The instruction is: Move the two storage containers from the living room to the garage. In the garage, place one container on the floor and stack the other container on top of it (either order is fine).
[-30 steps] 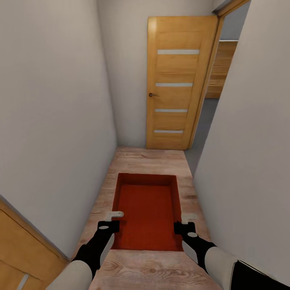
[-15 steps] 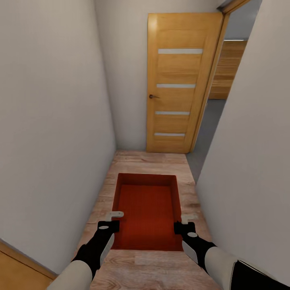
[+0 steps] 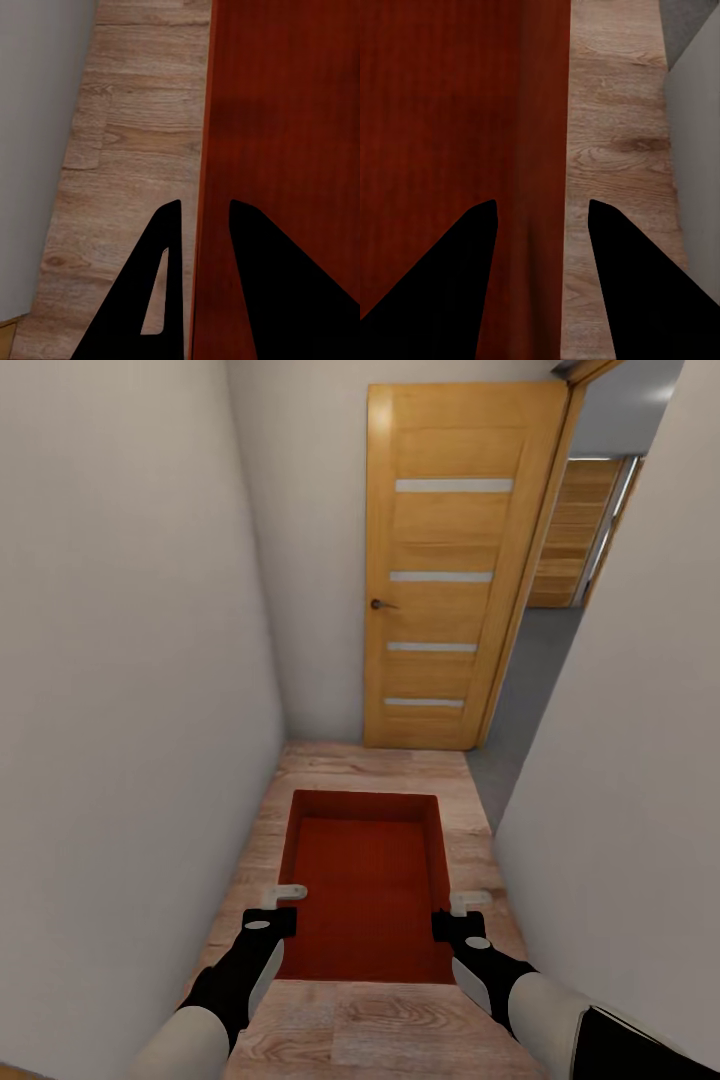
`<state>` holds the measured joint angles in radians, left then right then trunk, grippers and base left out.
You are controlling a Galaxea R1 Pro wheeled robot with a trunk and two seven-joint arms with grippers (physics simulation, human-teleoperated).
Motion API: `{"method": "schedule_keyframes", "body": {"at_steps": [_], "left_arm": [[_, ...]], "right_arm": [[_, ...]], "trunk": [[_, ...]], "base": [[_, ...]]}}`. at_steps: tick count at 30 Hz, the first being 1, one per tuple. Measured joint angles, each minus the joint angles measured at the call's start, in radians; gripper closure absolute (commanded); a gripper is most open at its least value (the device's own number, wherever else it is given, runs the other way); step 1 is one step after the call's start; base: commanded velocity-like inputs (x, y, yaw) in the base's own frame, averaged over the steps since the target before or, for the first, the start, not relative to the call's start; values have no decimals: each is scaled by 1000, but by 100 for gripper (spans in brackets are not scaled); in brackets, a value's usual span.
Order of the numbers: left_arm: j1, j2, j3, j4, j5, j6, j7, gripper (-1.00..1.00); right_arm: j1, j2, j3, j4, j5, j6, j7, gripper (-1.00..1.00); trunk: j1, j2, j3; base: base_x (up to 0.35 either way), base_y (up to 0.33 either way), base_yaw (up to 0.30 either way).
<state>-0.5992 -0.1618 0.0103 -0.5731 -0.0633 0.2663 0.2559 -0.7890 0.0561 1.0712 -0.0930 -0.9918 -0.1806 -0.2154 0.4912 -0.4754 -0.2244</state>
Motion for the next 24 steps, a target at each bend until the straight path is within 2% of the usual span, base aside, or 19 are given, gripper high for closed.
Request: {"method": "schedule_keyframes", "body": {"at_steps": [24], "left_arm": [[0,0,0,0,0,0,0,100]], "right_arm": [[0,0,0,0,0,0,0,100]], "trunk": [[0,0,0]], "base": [[322,0,0]]}}
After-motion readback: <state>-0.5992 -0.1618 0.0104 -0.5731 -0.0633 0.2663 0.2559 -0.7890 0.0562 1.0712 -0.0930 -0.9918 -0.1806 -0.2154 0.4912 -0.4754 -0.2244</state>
